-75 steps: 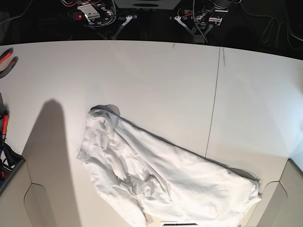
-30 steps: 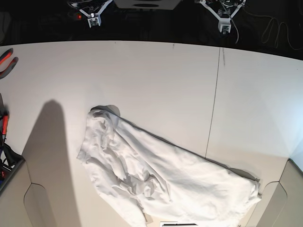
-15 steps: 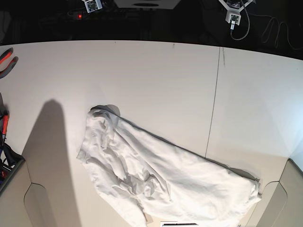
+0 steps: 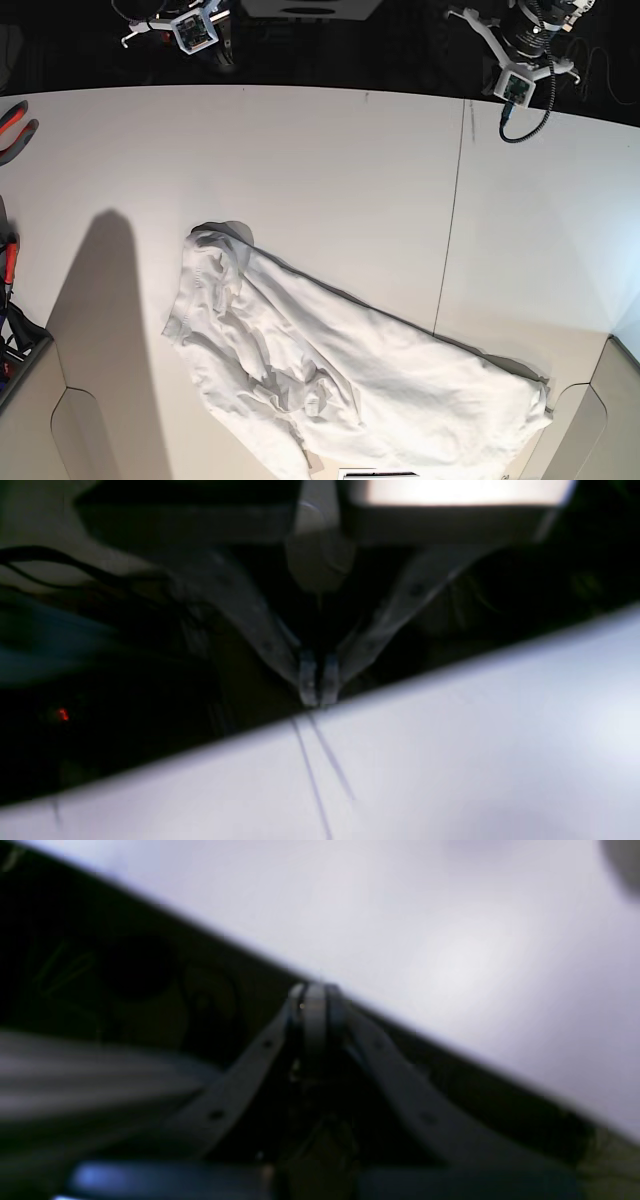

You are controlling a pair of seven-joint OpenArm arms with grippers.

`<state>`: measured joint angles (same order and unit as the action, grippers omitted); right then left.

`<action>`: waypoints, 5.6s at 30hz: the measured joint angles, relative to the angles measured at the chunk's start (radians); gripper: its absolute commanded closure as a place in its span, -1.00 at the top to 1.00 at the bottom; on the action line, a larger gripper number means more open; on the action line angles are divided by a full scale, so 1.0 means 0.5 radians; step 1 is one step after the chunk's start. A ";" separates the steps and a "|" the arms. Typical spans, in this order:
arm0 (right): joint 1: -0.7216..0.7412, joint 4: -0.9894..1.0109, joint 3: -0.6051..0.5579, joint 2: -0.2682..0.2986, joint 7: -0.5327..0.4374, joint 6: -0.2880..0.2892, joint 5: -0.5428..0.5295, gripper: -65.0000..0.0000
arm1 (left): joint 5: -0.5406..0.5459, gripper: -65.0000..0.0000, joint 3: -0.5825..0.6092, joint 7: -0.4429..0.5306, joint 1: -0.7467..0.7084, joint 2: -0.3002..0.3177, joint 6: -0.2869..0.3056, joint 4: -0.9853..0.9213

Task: Layout the t-shirt on the table in an organized manner, then fold the t-shirt properly
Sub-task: 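Move both arms out from the rest pose toward the white t-shirt, then lower the right gripper onto the t-shirt edge and grasp it, then lift and drag the grasped fabric with the right gripper to spread it, then reach the right gripper across the shirt and grasp another fold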

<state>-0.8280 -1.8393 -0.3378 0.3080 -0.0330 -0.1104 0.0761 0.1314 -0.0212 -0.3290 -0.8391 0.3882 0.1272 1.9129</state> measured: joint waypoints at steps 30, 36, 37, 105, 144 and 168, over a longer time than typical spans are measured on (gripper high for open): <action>0.910 -0.018 -0.011 -0.030 0.188 -0.312 0.239 -1.00 | -0.246 -1.00 -0.104 -0.029 0.542 -0.005 0.062 0.208; 1.022 -0.016 -0.010 -0.030 0.231 -0.311 0.239 -1.00 | -0.195 -1.00 -0.105 -0.037 0.785 -0.002 0.143 -0.010; 1.044 -0.015 -0.010 -0.030 0.236 -0.311 0.238 -1.00 | -0.169 -1.00 -0.105 -0.043 0.845 0.000 0.195 -0.063; 2.609 1.982 0.595 -0.650 0.252 0.924 -0.184 -1.00 | 0.017 -0.38 -0.102 -0.042 1.512 -0.007 0.288 -0.684; 1.612 0.591 0.400 0.182 2.023 1.351 -1.373 -1.00 | 0.022 -0.38 -0.102 -0.029 1.546 -0.011 0.202 -0.684; 1.691 0.050 0.903 -0.278 1.920 1.351 -1.614 -0.53 | 0.010 -0.38 -0.102 -0.029 1.639 -0.011 0.203 -0.684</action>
<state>0.0177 -1.8145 0.1139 0.1688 0.9268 0.5652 -0.7311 0.1364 -0.0723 -0.3435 -0.0196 0.3824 0.2287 1.5707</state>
